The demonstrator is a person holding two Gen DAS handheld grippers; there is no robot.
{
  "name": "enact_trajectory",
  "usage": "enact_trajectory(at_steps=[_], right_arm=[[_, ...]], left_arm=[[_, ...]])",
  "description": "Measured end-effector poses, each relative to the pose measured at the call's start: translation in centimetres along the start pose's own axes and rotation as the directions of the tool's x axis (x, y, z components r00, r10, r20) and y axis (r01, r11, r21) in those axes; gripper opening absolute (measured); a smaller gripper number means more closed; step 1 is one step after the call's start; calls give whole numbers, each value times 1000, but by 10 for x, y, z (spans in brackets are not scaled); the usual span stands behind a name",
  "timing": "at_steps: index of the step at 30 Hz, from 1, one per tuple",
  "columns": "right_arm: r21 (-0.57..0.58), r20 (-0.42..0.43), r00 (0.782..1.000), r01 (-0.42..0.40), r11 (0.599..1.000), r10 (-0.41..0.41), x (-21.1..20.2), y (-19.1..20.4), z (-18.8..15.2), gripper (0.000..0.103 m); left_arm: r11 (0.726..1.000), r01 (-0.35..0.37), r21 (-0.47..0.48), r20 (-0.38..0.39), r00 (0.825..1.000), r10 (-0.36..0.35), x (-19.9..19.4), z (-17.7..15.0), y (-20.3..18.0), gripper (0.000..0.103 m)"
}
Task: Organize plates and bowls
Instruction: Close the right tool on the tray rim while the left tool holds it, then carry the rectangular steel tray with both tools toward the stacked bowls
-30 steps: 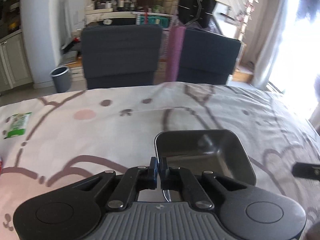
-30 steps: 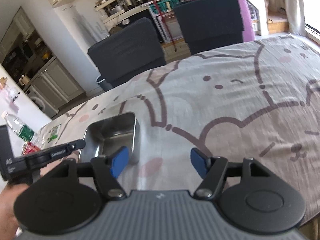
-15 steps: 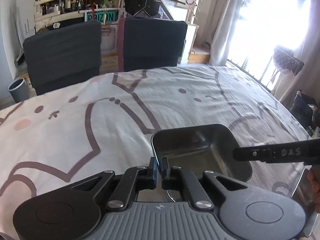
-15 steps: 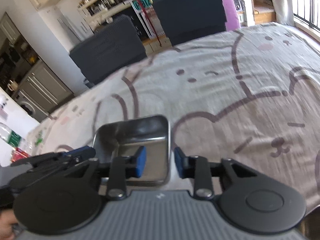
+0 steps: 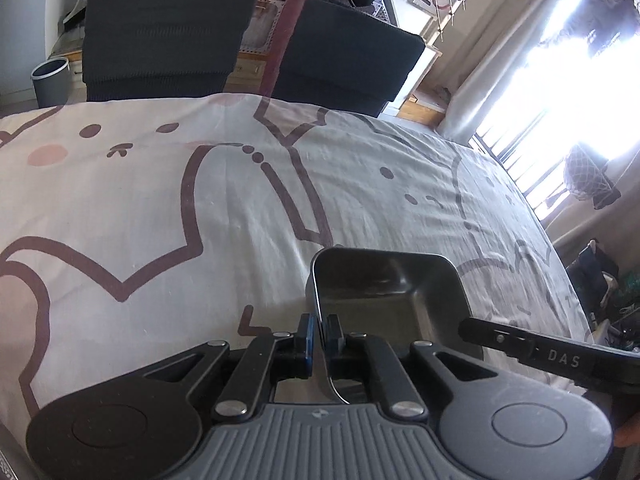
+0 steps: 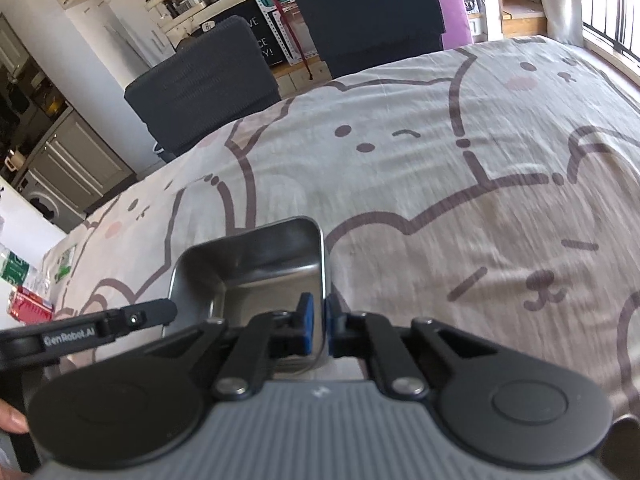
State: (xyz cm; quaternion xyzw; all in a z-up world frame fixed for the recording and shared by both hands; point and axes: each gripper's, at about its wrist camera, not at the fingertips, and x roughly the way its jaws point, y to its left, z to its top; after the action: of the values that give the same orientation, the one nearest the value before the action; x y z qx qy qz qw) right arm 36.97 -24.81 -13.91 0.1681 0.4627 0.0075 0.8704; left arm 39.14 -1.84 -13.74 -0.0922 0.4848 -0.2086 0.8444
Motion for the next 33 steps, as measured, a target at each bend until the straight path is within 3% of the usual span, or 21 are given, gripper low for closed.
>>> enact_trajectory(at_steps=[2, 6, 9, 18, 33], right_arm=[[7, 7, 1000, -3, 1000, 3, 2, -4, 0, 18], [-7, 11, 1000, -22, 1000, 22, 3, -5, 2, 18], [-43, 8, 1000, -22, 999, 22, 4, -3, 3, 12], [-86, 25, 997, -67, 994, 69, -11, 7, 5, 9], [-152, 153, 971, -160, 975, 184, -113, -6, -12, 9]], left_arm=[[1000, -4, 6, 0, 1000, 4, -1, -1, -1, 8], [1000, -4, 23, 8, 1000, 3, -1, -1, -3, 4], [1000, -1, 26, 5, 1000, 1, -1, -1, -2, 4], [1000, -23, 3, 29, 999, 23, -19, -2, -1, 3], [999, 32, 27, 173, 984, -36, -115, -29, -65, 3]])
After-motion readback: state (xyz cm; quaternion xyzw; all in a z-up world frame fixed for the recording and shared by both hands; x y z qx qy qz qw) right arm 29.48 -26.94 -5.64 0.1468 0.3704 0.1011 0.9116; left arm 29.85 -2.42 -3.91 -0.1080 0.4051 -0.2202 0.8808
